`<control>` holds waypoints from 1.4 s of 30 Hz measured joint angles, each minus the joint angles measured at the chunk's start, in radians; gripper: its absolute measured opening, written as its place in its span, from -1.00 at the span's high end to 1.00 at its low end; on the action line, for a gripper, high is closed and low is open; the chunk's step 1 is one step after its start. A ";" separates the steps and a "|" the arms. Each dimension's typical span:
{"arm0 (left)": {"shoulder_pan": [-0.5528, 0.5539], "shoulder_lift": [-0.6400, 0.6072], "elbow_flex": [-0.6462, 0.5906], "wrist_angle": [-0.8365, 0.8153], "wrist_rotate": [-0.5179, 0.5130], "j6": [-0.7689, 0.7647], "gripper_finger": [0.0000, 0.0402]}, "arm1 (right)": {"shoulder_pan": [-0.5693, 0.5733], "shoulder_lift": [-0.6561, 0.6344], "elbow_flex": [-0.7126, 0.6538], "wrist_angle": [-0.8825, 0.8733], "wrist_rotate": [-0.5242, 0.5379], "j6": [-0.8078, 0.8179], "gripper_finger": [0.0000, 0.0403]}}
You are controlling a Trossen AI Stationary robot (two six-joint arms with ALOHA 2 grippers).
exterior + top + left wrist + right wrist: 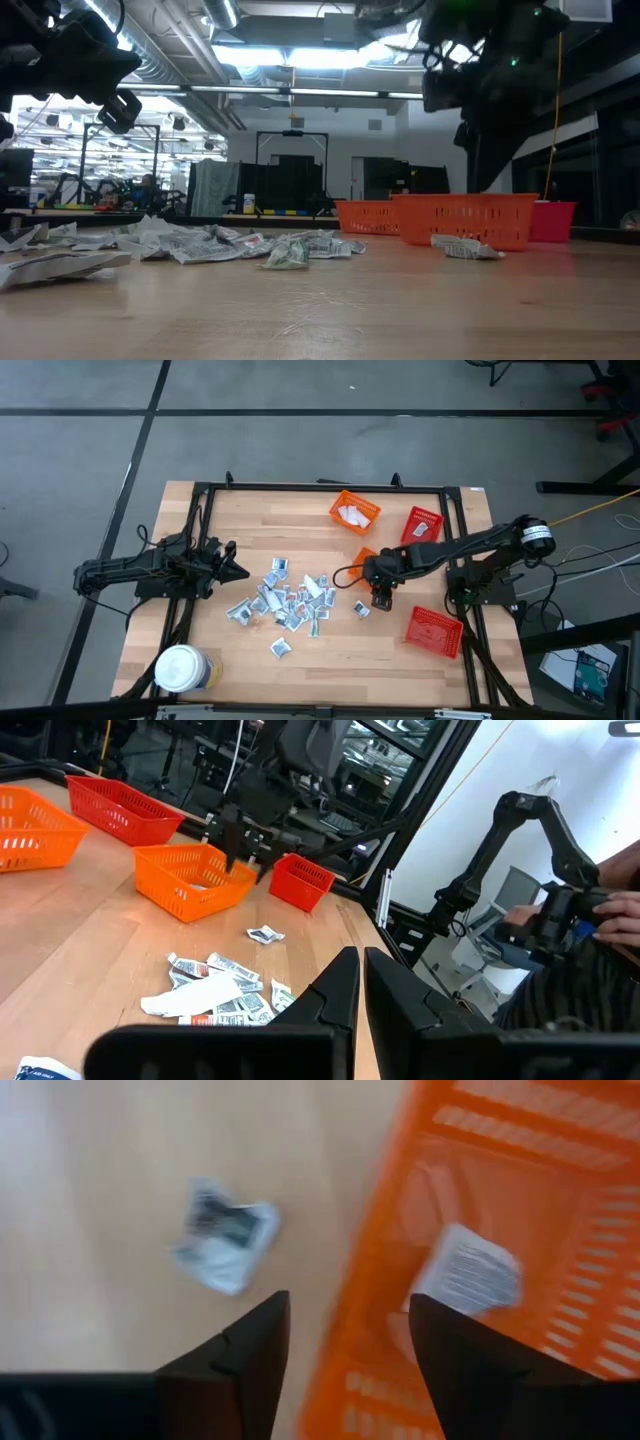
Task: Pick & Place First Aid Supplies
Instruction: Adjust the bottom orange bin
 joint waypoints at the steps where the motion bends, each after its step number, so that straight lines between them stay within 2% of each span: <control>1: 0.000 0.000 0.000 0.000 0.000 0.000 0.92 | 0.000 0.011 0.000 -0.006 0.023 0.011 -0.02; 4: 0.000 0.000 0.000 0.000 0.000 0.000 0.92 | 0.000 0.039 0.000 -0.008 0.059 0.026 -0.02; 7: 0.000 0.000 0.000 0.000 0.000 0.000 0.92 | 0.000 0.054 0.000 -0.004 0.041 0.034 0.09; 10: 0.000 0.000 0.000 0.000 0.000 0.000 0.92 | 0.000 0.066 0.000 0.005 0.010 0.056 0.35; 14: 0.000 0.000 0.000 0.000 0.000 0.000 0.92 | 0.000 0.070 0.000 0.010 0.006 0.053 0.87; 16: 0.000 0.000 0.000 0.000 0.000 0.000 0.92 | 0.000 0.066 0.002 0.019 -0.001 0.051 0.92; 18: 0.000 0.000 0.000 0.000 0.000 0.000 0.92 | -0.012 0.064 0.024 0.016 -0.062 0.044 0.92; 22: 0.000 0.000 0.000 0.000 0.000 0.000 0.92 | -0.052 0.038 0.093 0.062 -0.297 0.004 0.94; 24: 0.000 0.000 0.000 0.000 0.000 0.000 0.92 | -0.071 0.021 0.132 0.081 -0.344 0.002 0.94; 30: 0.000 0.000 0.000 0.000 0.000 0.000 0.92 | -0.099 0.005 0.226 -0.050 -0.189 -0.058 0.94; 38: 0.000 0.000 0.000 0.000 0.000 0.000 0.92 | -0.094 0.024 0.252 -0.162 -0.116 -0.128 0.94; 40: 0.000 0.000 0.000 0.000 0.000 0.000 0.92 | -0.069 0.025 0.359 -0.248 -0.021 -0.140 0.94; 42: 0.000 0.000 0.000 0.000 0.000 0.000 0.92 | -0.018 0.016 0.478 -0.332 0.126 -0.191 0.94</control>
